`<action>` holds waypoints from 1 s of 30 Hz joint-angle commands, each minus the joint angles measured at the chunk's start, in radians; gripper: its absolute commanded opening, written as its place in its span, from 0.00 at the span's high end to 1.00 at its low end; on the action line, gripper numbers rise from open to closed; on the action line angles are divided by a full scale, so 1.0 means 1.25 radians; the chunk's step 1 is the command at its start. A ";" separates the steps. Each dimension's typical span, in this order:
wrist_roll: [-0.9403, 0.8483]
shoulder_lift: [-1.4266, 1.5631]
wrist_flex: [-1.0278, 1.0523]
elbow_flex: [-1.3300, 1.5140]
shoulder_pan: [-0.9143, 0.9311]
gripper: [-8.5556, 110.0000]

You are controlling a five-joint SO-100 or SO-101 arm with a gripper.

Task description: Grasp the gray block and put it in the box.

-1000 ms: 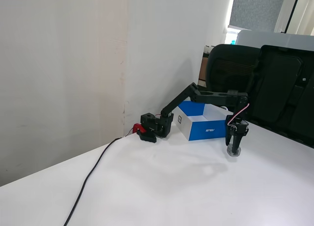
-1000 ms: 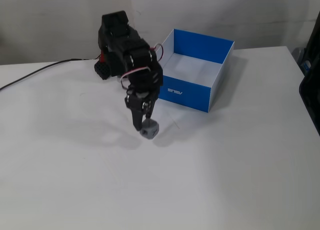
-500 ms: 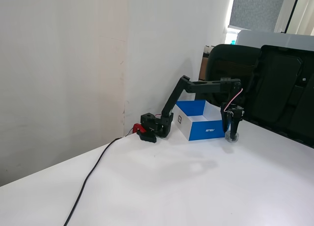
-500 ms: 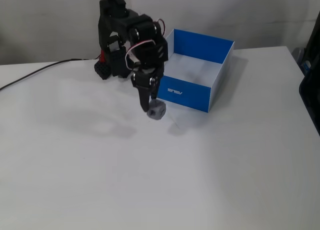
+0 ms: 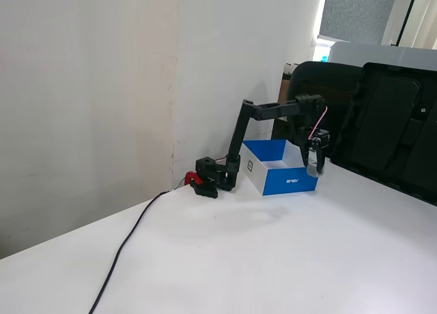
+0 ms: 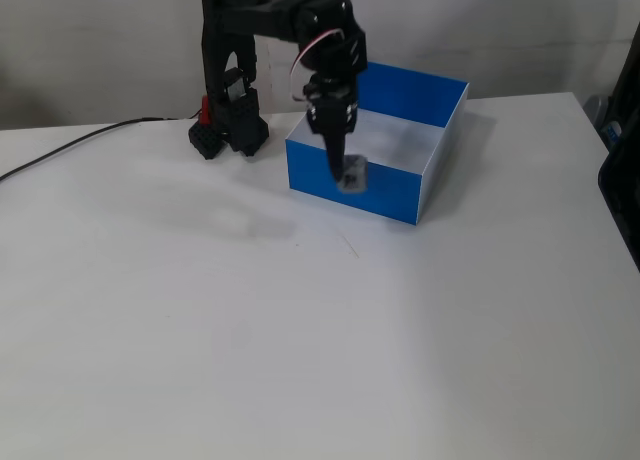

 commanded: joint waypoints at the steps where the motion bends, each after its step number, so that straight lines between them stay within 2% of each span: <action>1: -0.037 0.093 0.032 -0.005 0.050 0.93; 30: -0.115 0.147 0.027 0.137 0.369 0.93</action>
